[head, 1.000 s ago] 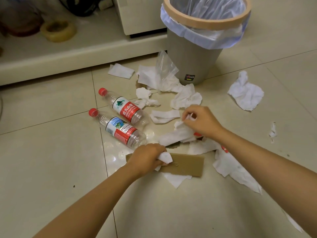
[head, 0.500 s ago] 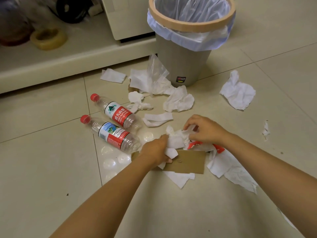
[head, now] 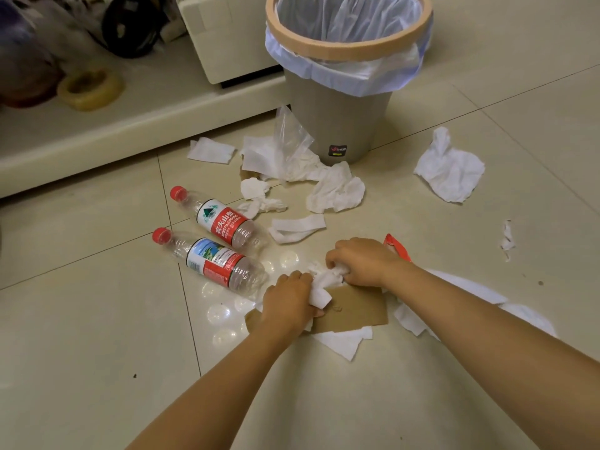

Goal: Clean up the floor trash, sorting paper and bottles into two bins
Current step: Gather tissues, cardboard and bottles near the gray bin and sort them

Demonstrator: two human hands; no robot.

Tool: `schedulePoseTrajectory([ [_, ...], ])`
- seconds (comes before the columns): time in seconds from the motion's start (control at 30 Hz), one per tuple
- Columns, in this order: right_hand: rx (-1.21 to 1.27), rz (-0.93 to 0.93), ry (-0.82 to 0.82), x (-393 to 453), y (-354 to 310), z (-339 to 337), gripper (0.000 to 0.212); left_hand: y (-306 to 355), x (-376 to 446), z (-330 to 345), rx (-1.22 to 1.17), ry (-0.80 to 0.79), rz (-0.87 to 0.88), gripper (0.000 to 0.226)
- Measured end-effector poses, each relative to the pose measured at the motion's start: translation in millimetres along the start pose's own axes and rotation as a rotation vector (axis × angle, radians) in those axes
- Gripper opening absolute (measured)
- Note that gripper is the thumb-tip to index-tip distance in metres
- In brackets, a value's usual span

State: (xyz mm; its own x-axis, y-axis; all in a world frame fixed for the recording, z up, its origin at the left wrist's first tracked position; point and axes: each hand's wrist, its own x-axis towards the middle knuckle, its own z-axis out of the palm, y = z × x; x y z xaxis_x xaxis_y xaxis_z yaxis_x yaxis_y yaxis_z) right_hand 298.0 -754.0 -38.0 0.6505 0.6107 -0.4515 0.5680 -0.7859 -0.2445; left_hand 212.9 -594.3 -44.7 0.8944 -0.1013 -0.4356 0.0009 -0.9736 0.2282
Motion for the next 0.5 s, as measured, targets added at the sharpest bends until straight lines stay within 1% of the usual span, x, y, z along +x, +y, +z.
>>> schedulePoseTrajectory([
  [0.1,0.136,0.059,0.052,5,2,-6,0.024,0,-8,-12,-0.092,-0.047,-0.007,0.040],
  [0.17,0.331,0.134,0.173,7,5,-17,0.030,-2,-14,-22,-0.136,-0.050,-0.001,0.036],
  [0.2,0.431,0.161,0.239,8,5,-24,0.033,-4,-17,-26,-0.173,-0.045,-0.006,0.037],
  [0.27,0.591,0.194,0.348,11,5,-35,0.038,-8,-17,-31,-0.282,-0.049,-0.035,0.048],
  [0.33,0.715,0.212,0.418,13,4,-42,0.039,-12,-14,-34,-0.325,-0.045,-0.050,0.057],
  [0.43,0.853,0.241,0.456,13,2,-44,0.041,-17,-12,-39,-0.281,-0.057,0.000,0.042],
  [0.5,0.954,0.277,0.464,12,3,-47,0.043,-20,-13,-50,-0.270,-0.085,0.034,0.038],
])
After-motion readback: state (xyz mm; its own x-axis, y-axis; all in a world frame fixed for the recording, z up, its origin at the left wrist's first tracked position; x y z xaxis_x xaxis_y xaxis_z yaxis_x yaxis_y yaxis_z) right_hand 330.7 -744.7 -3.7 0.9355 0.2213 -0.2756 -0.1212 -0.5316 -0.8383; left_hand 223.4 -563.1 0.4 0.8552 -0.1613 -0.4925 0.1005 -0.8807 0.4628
